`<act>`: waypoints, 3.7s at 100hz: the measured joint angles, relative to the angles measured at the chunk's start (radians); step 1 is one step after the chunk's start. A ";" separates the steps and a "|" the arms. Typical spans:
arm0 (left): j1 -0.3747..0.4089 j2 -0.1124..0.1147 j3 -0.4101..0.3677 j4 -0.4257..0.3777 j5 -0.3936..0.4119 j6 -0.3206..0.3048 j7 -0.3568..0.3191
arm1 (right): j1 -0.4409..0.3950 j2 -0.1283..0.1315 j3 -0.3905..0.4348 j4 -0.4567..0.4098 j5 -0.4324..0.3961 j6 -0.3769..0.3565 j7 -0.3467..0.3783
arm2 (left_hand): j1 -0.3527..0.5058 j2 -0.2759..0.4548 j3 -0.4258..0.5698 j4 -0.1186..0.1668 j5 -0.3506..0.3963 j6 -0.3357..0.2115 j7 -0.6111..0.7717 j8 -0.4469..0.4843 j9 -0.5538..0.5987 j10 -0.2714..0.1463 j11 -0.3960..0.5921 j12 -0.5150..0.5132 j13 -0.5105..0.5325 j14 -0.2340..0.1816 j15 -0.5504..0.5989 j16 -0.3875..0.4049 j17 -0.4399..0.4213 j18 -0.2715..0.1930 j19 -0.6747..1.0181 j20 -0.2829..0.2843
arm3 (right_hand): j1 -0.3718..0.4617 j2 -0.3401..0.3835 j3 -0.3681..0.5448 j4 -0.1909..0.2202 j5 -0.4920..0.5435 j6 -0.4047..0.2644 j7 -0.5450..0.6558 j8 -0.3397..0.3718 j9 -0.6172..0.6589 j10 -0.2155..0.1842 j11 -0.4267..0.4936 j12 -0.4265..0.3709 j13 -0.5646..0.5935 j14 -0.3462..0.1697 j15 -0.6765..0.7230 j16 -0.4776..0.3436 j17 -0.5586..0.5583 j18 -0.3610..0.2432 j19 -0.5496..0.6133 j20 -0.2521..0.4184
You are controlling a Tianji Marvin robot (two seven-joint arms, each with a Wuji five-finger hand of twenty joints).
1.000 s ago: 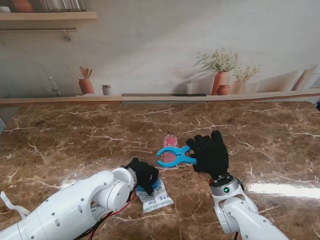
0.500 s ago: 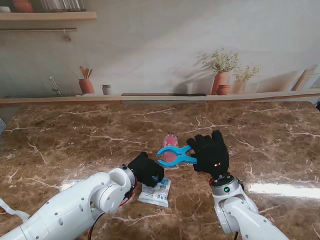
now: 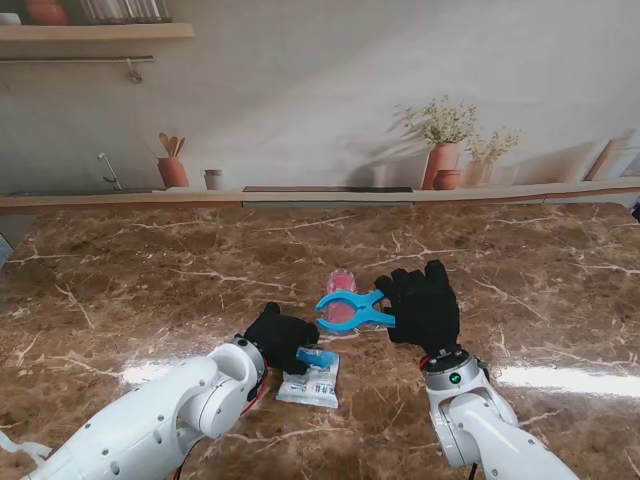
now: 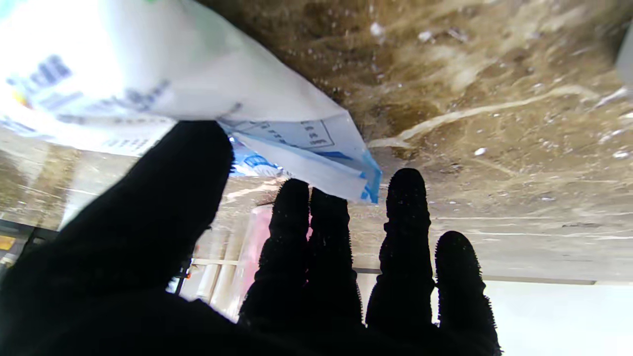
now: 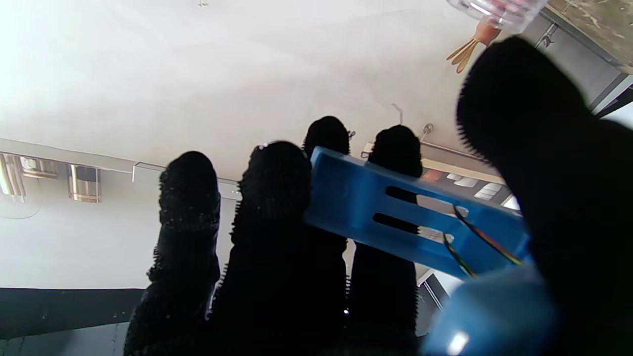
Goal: Fill the seasoning bottle
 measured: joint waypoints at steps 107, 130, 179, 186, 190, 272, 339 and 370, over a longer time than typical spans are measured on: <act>0.050 -0.014 -0.135 -0.071 -0.074 0.187 0.011 | -0.003 -0.003 0.004 0.002 0.012 -0.007 -0.007 | 0.418 0.489 -0.793 0.084 0.390 -0.089 0.136 -0.052 0.192 0.127 -0.074 -0.137 0.065 0.067 0.025 -0.051 0.006 0.035 0.205 0.009 | 0.000 0.000 0.000 0.000 0.000 0.000 0.000 0.003 0.000 0.000 0.000 0.000 0.000 0.000 -0.005 0.000 0.000 0.000 0.000 0.000; -0.003 -0.006 -0.100 -0.066 -0.035 0.234 -0.136 | -0.003 -0.004 0.004 0.002 0.015 -0.010 -0.008 | 0.304 0.290 -0.791 0.090 0.373 -0.088 0.136 -0.099 0.227 0.113 -0.057 -0.136 0.101 0.067 0.047 -0.051 0.028 0.039 0.244 -0.026 | 0.000 0.000 0.000 0.000 0.000 0.000 0.000 0.004 0.000 0.000 0.000 0.000 0.000 0.000 -0.005 0.000 0.000 0.000 0.000 0.000; -0.053 0.036 -0.008 -0.097 -0.053 0.243 -0.245 | -0.002 -0.006 0.001 0.004 0.023 -0.012 -0.014 | 0.229 0.289 -0.792 0.094 0.246 -0.008 -0.059 -0.063 0.161 0.113 -0.072 -0.097 0.061 0.067 0.012 -0.051 0.004 0.040 0.185 -0.056 | 0.000 0.000 0.000 0.000 0.000 0.000 0.000 0.004 0.000 -0.001 0.000 0.000 0.000 0.000 -0.007 0.000 0.000 0.000 0.000 0.000; -0.054 0.032 -0.003 -0.091 -0.078 0.263 -0.228 | -0.002 -0.006 0.001 0.004 0.023 -0.013 -0.014 | 0.229 0.289 -0.792 0.094 0.180 0.013 -0.090 -0.063 0.138 0.114 -0.071 -0.087 0.045 0.067 0.012 -0.051 0.003 0.040 0.175 -0.057 | 0.000 0.000 0.000 0.000 0.000 0.000 0.000 0.004 0.000 -0.001 0.000 0.000 0.000 0.000 -0.007 0.000 0.000 0.000 0.000 0.000; -0.056 0.032 0.004 -0.087 -0.077 0.264 -0.226 | -0.002 -0.006 0.002 0.004 0.023 -0.013 -0.013 | 0.229 0.289 -0.792 0.094 0.150 0.019 -0.121 -0.062 0.128 0.114 -0.044 -0.066 0.045 0.067 0.012 -0.051 0.003 0.040 0.166 -0.057 | 0.000 0.000 0.000 0.000 0.000 0.000 0.000 0.004 0.000 -0.001 0.000 0.000 0.000 0.000 -0.007 0.000 0.000 0.000 0.000 0.000; -0.160 0.023 0.152 -0.032 -0.091 0.223 -0.187 | -0.006 -0.011 0.009 0.005 0.037 -0.015 -0.017 | 0.196 -0.005 -0.297 0.004 0.219 -0.051 0.436 0.421 0.000 0.201 0.093 0.078 -0.067 0.065 -0.062 -0.064 -0.009 0.029 -0.092 0.024 | 0.000 0.003 0.000 0.000 0.000 0.000 0.000 0.011 0.000 -0.001 0.000 0.000 -0.001 0.001 -0.024 0.000 -0.001 0.000 -0.012 0.000; -0.009 -0.022 0.004 -0.003 -0.166 0.118 -0.003 | -0.039 -0.005 0.027 -0.009 0.020 -0.030 0.085 | 0.196 -0.084 0.023 -0.016 0.325 -0.186 0.593 0.820 0.659 -0.003 -0.219 0.009 0.348 -0.003 0.099 -0.075 0.081 -0.051 0.321 -0.047 | 0.000 -0.001 0.014 0.000 0.001 0.000 0.000 0.012 0.000 -0.001 0.000 0.000 -0.001 0.003 -0.020 -0.003 0.010 0.000 -0.010 0.000; 0.057 -0.026 -0.057 -0.018 -0.126 0.071 0.055 | -0.072 0.012 0.040 -0.025 -0.012 -0.039 0.261 | 0.196 -0.107 0.038 -0.015 0.325 -0.190 0.593 0.834 0.659 -0.003 -0.269 0.029 0.348 -0.003 0.100 -0.072 0.081 -0.051 0.322 -0.047 | 0.000 -0.049 0.064 0.000 0.030 0.000 -0.010 0.022 0.021 -0.001 0.000 0.000 0.004 0.010 0.013 -0.003 0.012 0.012 0.013 0.012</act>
